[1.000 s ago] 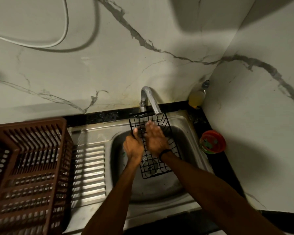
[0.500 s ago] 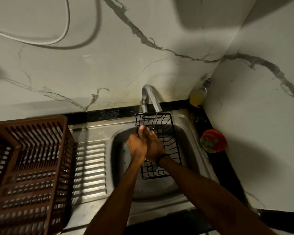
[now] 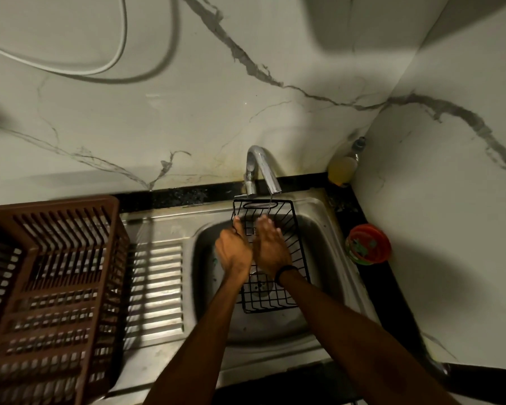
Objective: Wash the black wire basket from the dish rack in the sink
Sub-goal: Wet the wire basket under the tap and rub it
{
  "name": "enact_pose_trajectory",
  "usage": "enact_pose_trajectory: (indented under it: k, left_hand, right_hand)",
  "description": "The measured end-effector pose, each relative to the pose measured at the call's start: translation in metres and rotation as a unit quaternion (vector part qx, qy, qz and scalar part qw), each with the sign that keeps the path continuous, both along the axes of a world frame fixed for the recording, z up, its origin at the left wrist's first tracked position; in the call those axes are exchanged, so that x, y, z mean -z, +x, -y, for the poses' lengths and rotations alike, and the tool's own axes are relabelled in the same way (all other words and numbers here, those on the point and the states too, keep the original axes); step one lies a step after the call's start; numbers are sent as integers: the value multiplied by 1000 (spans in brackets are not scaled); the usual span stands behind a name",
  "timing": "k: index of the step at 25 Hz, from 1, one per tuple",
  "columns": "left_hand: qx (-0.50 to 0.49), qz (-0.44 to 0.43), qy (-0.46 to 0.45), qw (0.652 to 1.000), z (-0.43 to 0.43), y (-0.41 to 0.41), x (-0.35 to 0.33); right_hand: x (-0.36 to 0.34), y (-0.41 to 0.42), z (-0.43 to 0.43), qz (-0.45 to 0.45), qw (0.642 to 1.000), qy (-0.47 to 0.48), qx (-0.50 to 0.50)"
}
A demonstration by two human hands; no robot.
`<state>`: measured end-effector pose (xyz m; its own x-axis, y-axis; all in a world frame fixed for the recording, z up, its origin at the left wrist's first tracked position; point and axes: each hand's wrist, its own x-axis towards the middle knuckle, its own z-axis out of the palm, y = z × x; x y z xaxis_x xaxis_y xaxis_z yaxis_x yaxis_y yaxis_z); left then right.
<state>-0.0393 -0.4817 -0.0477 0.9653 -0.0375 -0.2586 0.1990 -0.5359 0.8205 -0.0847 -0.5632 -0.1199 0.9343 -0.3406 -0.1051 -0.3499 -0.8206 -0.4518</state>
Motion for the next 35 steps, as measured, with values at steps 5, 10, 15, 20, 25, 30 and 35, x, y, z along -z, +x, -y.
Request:
enact_pose_trajectory:
  k: [5, 10, 15, 20, 25, 30, 35]
  left_hand:
    - [-12, -12, -6, 1000, 0, -1, -2]
    - [-20, -10, -1, 1000, -5, -1, -7]
    - [-28, -1, -18, 999, -11, 0, -15]
    - [6, -9, -20, 1000, -14, 2, -15]
    - [77, -21, -8, 997, -19, 9, -11]
    - [114, -16, 40, 993, -31, 13, 1]
    - [143, -225, -75, 961, -43, 18, -21]
  right_hand:
    - [-2, -2, -1, 3, 999, 16, -50]
    - [0, -2, -1, -37, 996, 11, -74]
    - [-8, 3, 20, -48, 998, -24, -11]
    - [-55, 7, 36, 116, 975, -100, 158]
    - [-56, 22, 91, -23, 995, -73, 58]
    - [-60, 24, 103, -84, 996, 8, -19]
    - [-65, 21, 104, -96, 991, 95, -1]
